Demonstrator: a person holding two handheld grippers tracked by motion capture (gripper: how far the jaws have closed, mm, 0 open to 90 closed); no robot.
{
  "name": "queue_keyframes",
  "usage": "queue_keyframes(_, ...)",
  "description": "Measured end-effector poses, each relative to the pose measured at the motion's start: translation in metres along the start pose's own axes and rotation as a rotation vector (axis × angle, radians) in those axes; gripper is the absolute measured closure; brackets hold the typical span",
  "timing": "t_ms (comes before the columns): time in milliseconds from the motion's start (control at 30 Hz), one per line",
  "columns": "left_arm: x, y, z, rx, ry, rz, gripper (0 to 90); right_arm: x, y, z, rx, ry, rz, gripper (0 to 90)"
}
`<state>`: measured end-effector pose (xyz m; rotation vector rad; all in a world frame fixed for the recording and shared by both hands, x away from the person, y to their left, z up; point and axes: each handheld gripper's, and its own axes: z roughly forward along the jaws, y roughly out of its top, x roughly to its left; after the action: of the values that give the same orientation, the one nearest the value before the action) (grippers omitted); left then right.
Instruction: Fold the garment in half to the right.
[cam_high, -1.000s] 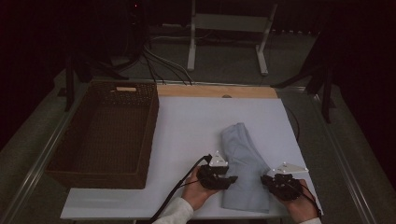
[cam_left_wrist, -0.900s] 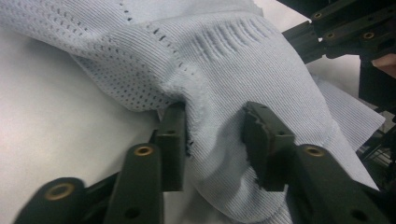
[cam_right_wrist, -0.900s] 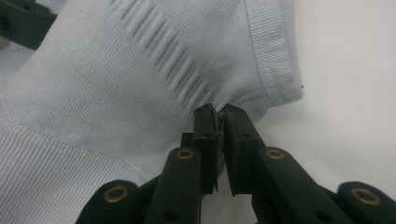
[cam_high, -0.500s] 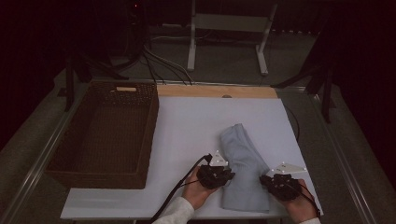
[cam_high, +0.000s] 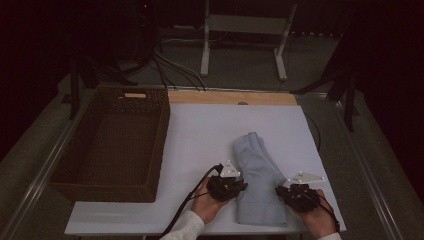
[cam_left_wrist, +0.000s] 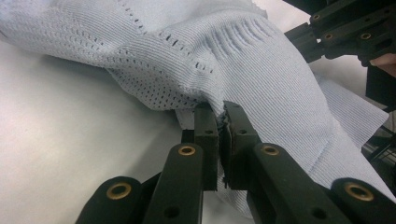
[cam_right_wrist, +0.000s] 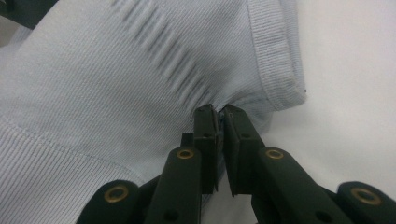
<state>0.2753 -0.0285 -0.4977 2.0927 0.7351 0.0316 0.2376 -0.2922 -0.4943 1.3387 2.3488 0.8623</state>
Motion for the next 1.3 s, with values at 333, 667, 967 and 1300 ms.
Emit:
queue_keyframes(333,0.004,-0.004,-0.008,-0.009,0.015,-0.011,86.7,0.001,0.009,0.008,-0.003,0.014,-0.012,84.3)
queue_keyframes(667,0.007,-0.007,-0.016,-0.015,0.028,-0.02,86.8,0.003,0.015,0.014,-0.013,0.038,-0.019,84.3)
queue_keyframes(967,0.012,-0.011,-0.025,-0.019,0.048,-0.033,86.8,0.008,0.025,0.021,-0.02,0.055,-0.034,84.4)
queue_keyframes(1300,0.019,-0.017,-0.032,-0.018,0.062,-0.056,86.6,0.014,0.037,0.032,-0.034,0.064,-0.045,84.7)
